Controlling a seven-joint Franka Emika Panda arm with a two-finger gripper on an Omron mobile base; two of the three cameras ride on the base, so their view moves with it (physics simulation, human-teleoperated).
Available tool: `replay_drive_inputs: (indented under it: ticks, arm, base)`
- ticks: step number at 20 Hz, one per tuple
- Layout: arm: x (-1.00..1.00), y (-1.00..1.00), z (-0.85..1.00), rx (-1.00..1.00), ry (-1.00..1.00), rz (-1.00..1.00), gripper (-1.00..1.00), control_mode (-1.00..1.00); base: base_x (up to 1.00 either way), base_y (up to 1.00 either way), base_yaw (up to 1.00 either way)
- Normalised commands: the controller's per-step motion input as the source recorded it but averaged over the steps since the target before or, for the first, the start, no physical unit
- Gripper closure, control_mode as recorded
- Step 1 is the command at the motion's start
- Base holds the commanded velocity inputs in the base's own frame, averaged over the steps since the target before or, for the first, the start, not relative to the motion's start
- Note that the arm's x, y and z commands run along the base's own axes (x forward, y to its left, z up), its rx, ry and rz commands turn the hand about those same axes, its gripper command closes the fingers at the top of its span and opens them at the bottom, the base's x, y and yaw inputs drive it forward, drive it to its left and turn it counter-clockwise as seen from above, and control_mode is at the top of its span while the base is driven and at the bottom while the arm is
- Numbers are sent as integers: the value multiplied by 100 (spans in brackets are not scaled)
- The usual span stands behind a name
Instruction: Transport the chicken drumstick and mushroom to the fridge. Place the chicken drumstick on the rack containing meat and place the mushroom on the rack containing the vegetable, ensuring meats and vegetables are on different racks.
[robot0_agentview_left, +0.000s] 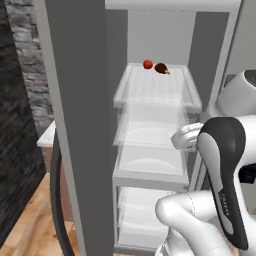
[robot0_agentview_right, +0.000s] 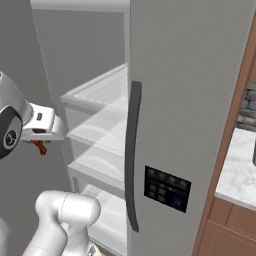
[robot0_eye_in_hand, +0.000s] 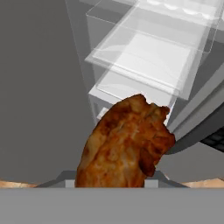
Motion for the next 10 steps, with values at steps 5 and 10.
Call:
replay_drive_inputs:
  ticks: [5,10]
  arm:
    - [0,0,0,0,0,0,100,100]
    - [0,0,0,0,0,0,100,100]
  base:
    - [30,-17,0]
    - [8,0,0]
